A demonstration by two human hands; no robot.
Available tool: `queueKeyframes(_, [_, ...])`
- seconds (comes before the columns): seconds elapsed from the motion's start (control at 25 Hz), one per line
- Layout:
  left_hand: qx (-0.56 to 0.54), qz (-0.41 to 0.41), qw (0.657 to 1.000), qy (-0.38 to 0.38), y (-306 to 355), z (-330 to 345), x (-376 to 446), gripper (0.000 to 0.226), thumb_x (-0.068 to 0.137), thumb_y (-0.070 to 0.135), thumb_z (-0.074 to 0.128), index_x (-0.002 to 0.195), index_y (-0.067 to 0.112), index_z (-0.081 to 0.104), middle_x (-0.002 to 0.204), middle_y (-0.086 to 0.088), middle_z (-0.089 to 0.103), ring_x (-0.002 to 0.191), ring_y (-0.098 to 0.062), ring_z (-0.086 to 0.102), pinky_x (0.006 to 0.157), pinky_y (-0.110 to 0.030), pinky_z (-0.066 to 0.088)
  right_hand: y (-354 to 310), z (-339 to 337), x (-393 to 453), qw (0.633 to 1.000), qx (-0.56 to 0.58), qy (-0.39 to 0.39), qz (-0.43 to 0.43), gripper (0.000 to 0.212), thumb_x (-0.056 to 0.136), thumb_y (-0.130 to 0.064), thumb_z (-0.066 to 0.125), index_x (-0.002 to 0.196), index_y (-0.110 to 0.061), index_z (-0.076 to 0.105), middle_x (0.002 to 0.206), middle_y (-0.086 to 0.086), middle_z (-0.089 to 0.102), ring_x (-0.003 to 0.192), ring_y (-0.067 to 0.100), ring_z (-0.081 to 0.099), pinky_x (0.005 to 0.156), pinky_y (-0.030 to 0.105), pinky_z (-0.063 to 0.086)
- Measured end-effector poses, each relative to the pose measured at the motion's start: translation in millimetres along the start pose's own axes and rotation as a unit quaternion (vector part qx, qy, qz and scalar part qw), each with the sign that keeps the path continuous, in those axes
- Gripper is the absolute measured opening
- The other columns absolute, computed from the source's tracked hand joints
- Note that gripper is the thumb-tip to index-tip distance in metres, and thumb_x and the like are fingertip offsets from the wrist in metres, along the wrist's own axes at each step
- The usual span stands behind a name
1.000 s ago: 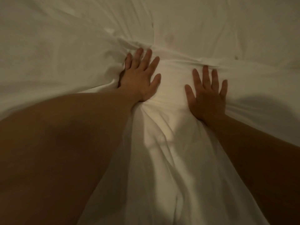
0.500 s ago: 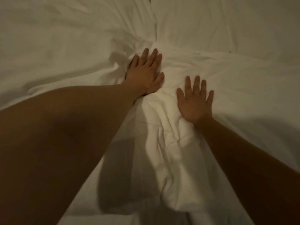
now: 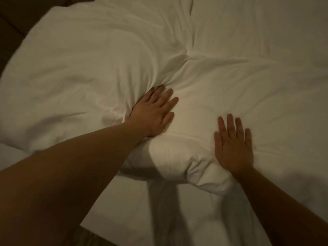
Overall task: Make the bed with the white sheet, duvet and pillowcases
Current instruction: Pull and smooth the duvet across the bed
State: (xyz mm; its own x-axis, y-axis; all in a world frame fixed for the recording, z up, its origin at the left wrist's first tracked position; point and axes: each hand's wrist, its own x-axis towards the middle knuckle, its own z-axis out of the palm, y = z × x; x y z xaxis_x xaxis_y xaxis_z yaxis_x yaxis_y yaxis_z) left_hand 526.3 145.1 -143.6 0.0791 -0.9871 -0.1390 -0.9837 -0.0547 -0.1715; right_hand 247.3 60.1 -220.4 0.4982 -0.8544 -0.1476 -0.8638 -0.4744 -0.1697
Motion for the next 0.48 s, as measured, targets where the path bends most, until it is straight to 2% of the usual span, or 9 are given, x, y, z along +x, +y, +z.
queueKeyframes(0.12, [-0.044,-0.063,0.997,-0.027,13.6,-10.6,-12.6,0.064,0.101,0.054,0.009,0.16,0.03,0.009,0.169,0.0,0.002,0.154,-0.024,-0.008,0.124,-0.043,-0.006,-31.5,0.3,-4.5,0.996,0.058,-0.021,0.069,0.064,0.1,-0.051,0.006,0.16,-0.029,0.002,0.169,0.004,0.0,0.154,0.03,-0.001,0.122,0.057,0.004])
queueKeyframes(0.2, [-0.084,-0.082,0.992,-0.04,26.2,-10.5,-19.7,0.061,0.103,0.053,0.009,0.16,0.033,0.004,0.168,0.003,-0.005,0.154,-0.024,-0.014,0.123,-0.044,-0.009,-81.7,-5.5,-12.1,0.994,0.103,-0.008,0.033,0.066,0.098,-0.05,0.004,0.16,-0.027,0.001,0.168,0.004,-0.001,0.154,0.031,0.001,0.121,0.061,0.01])
queueKeyframes(0.28, [-0.061,-0.056,0.997,0.003,28.2,-2.2,-30.9,0.059,0.104,0.051,0.011,0.16,0.033,0.011,0.169,0.001,0.002,0.155,-0.025,-0.008,0.124,-0.046,-0.004,-117.9,-3.9,-26.9,0.992,0.119,-0.02,-0.028,0.063,0.099,-0.046,0.003,0.159,-0.029,-0.007,0.168,0.001,-0.008,0.155,0.025,-0.005,0.121,0.053,0.003])
queueKeyframes(0.32, [-0.03,-0.038,0.998,0.027,22.7,3.6,-37.0,0.058,0.104,0.05,0.015,0.16,0.032,0.017,0.168,0.0,0.008,0.155,-0.026,-0.002,0.124,-0.047,0.0,-119.8,0.2,-32.3,0.993,0.111,-0.011,-0.048,0.063,0.101,-0.047,0.004,0.16,-0.029,-0.005,0.168,0.0,-0.007,0.155,0.023,-0.004,0.121,0.05,0.001])
queueKeyframes(0.4, [0.014,-0.012,0.998,0.056,2.8,12.6,-46.3,0.058,0.105,0.05,0.022,0.159,0.03,0.023,0.167,-0.003,0.015,0.155,-0.027,0.006,0.124,-0.046,0.006,-94.7,7.5,-32.7,0.995,0.056,0.028,-0.073,0.063,0.102,-0.05,0.012,0.161,-0.029,0.007,0.169,-0.001,0.004,0.155,0.022,0.006,0.122,0.048,0.005])
queueKeyframes(0.48, [0.036,-0.012,0.998,0.059,-16.9,13.1,-58.1,0.059,0.104,0.051,0.024,0.159,0.029,0.023,0.167,-0.003,0.015,0.155,-0.024,0.009,0.124,-0.045,0.007,-61.7,19.0,-35.7,0.997,0.009,0.043,-0.062,0.061,0.103,-0.05,0.018,0.161,-0.03,0.012,0.168,-0.001,0.009,0.155,0.021,0.01,0.123,0.046,0.006])
